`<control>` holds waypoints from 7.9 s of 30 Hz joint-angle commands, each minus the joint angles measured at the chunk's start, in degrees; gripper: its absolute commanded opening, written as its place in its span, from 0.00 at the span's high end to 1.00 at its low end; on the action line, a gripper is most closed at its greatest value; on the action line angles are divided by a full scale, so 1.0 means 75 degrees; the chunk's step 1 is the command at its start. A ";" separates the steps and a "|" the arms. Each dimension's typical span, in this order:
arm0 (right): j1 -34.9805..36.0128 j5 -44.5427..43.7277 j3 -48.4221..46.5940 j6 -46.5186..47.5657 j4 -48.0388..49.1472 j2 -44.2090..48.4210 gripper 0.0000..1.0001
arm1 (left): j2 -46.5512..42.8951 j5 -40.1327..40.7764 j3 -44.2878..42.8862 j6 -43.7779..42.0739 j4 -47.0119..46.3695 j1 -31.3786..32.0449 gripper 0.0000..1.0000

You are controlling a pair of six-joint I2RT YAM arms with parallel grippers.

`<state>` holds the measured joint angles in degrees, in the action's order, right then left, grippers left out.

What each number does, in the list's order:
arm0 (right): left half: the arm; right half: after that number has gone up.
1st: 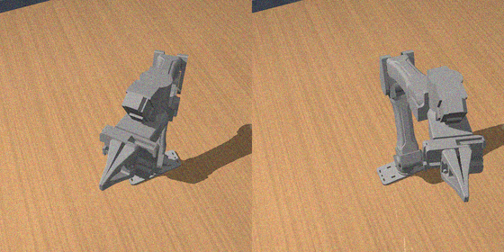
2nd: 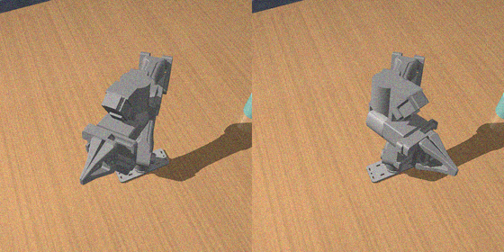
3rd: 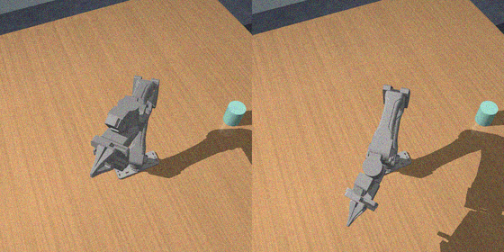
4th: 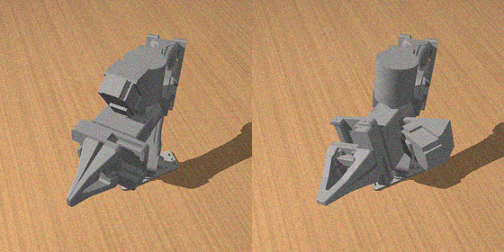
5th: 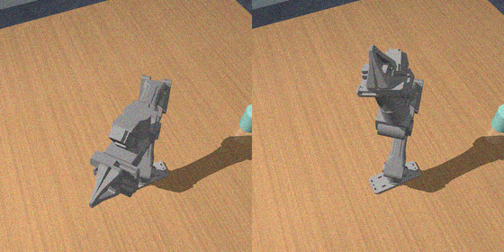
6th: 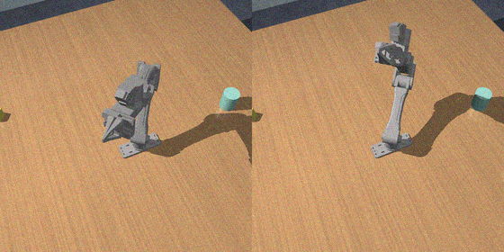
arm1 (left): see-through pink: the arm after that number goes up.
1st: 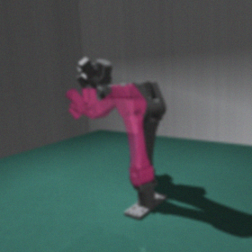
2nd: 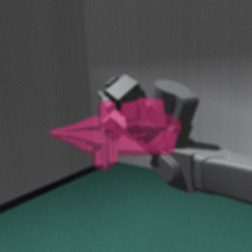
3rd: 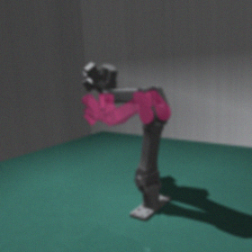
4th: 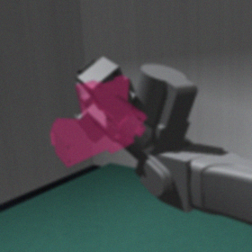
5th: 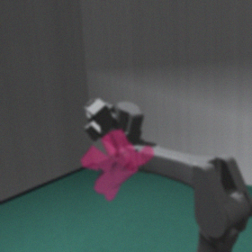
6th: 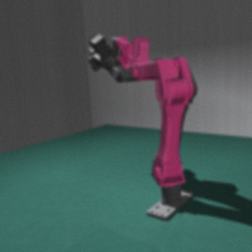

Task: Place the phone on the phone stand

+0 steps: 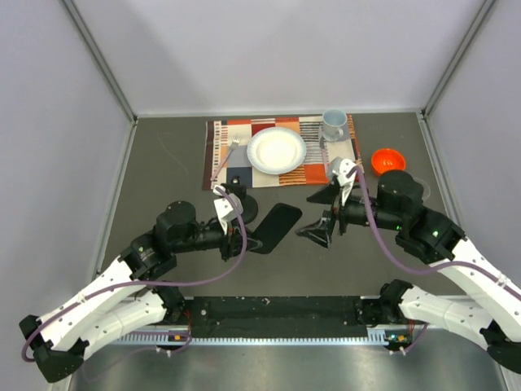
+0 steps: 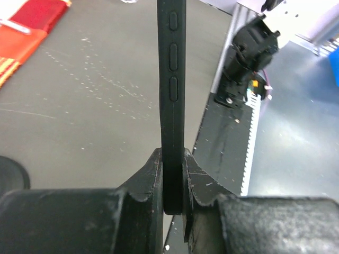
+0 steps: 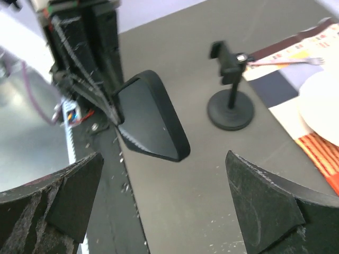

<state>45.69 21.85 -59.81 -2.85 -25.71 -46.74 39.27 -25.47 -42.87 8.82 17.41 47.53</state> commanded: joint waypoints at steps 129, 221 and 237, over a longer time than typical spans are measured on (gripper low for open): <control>-0.0702 0.3027 0.1424 -0.0078 0.3897 -0.0775 1.00 | 0.2218 0.1101 -0.0284 -0.1457 -0.0763 -0.1861 1.00; -0.0127 0.4775 -0.3240 0.6626 -0.0333 -0.5744 1.00 | 0.1619 0.0209 -0.0226 -0.0496 -0.0305 -0.2903 0.52; -0.0127 0.4962 -0.3240 0.6662 -0.0321 -0.5791 1.00 | 0.2230 -0.0471 0.0337 -0.0496 -0.1687 -0.2868 0.64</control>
<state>45.10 54.59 -82.91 45.74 -31.40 -92.33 55.92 -25.47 -40.49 5.56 9.17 25.80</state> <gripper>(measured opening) 0.132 0.360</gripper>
